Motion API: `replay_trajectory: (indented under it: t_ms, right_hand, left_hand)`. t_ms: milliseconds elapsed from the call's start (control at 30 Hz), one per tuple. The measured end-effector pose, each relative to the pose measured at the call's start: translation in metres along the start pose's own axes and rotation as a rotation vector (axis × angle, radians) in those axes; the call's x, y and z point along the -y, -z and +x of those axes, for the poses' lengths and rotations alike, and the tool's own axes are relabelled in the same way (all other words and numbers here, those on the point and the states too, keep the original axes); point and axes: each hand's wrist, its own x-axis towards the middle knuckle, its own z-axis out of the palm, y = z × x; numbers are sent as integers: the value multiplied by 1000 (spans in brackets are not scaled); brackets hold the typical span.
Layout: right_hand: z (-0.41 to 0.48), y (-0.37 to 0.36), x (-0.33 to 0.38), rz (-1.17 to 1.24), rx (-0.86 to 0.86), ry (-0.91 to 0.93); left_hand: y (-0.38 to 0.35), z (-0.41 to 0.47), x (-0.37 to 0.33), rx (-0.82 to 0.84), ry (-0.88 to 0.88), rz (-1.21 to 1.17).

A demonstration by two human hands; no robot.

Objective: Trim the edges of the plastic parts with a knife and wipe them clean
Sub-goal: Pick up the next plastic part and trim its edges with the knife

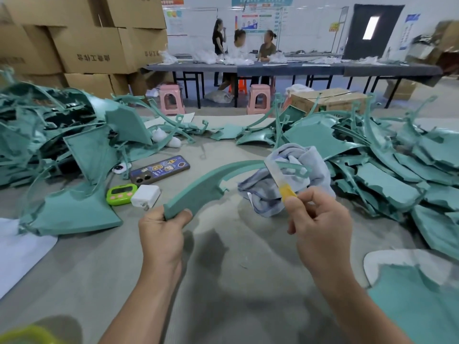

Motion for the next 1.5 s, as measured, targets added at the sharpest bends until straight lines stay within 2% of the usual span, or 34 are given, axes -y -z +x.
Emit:
replay_trajectory:
  t_ms: [200,300,400,467,533,567,600,733,767,833,900,1000,1067,1100,1200,1267,1300,1367,1433,1500]
  right_hand:
    - [-12,-6,4,120,119,-9]
    - [-22,-15,8,80,215,18]
    - [-31,-24,9,32,300,65]
    - [-24,-25,7,-109,224,62]
    - [-9,-18,1,-261,0,-26]
    - [-3,-13,-1,-276,-92,-55]
    - [-1,-9,-2,-242,-111,-45]
    - [-24,-17,7,-61,219,99]
    - [-25,-20,6,-91,230,86]
    - [-15,-21,2,-206,98,0]
    - [-6,-13,0,-193,-9,-40]
    - [-16,-13,6,35,180,10]
    - [-17,-18,4,91,246,-65]
    - [-11,-18,-1,43,198,-121]
    - [14,0,-16,-279,-81,-253]
    - [18,11,-20,-259,-210,-263]
    - [15,12,-18,-178,-202,-214]
    - [4,2,-8,-73,-55,-77]
    - [-5,-11,-4,-104,64,-43]
    - [1,-12,-10,-214,-24,-105]
  left_hand:
    - [0,-2,1,46,6,29]
    - [-2,-3,4,50,28,77]
    - [-4,-7,2,109,-50,181]
    - [-3,-10,-4,161,-137,248]
    - [-2,-15,-10,209,-252,315]
    - [-2,-17,-12,219,-304,341]
    - [-2,-19,-13,219,-339,359]
    - [-3,-24,-14,230,-390,395]
    - [-2,-24,-14,233,-403,409]
    - [-1,-23,-16,232,-416,440]
    - [0,-24,-17,232,-436,455]
    - [-2,-26,-17,246,-471,463]
    - [0,-23,-15,234,-456,440]
    - [1,-21,-14,226,-437,428]
    - [5,-15,-11,192,-335,367]
    - [5,-13,-9,154,-282,330]
    - [3,-12,-8,141,-270,313]
    - [2,-10,-5,137,-253,278]
    - [3,-7,-1,114,-228,240]
    - [5,-3,0,53,-192,200]
